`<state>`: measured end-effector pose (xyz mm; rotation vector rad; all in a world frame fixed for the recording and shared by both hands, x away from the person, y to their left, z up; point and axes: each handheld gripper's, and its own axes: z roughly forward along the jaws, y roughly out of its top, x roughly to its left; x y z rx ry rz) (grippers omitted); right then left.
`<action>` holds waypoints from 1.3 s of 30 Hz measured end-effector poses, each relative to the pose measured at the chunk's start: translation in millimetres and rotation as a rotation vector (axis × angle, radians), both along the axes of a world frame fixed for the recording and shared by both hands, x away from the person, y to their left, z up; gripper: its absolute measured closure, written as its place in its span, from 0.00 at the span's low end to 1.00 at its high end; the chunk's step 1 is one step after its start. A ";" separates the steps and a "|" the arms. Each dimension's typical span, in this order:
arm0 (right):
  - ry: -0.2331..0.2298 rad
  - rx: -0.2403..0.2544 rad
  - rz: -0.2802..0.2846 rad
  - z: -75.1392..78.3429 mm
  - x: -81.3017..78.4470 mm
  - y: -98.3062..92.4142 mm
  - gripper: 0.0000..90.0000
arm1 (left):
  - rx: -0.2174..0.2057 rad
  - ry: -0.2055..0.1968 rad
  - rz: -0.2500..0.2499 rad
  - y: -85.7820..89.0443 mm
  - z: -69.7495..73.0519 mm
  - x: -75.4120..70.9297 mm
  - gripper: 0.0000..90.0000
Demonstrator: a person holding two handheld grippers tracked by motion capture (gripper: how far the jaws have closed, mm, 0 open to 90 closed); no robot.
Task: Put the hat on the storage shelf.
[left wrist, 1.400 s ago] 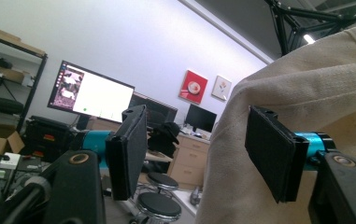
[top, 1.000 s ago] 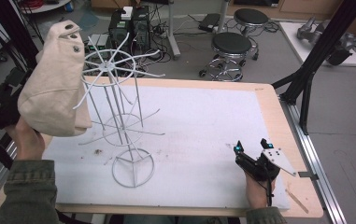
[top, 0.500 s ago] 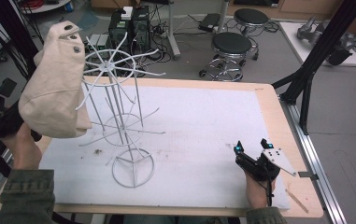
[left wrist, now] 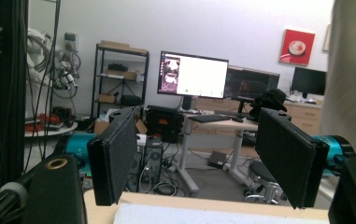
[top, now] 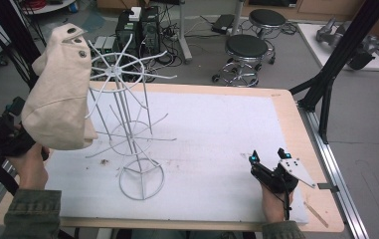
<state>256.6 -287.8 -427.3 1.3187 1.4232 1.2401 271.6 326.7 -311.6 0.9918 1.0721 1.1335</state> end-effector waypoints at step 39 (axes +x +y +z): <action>0.004 0.027 -0.047 -0.4 -4.2 -3.9 0.13 | 0.017 0.191 -0.027 -7.8 -95.3 -2.6 0.19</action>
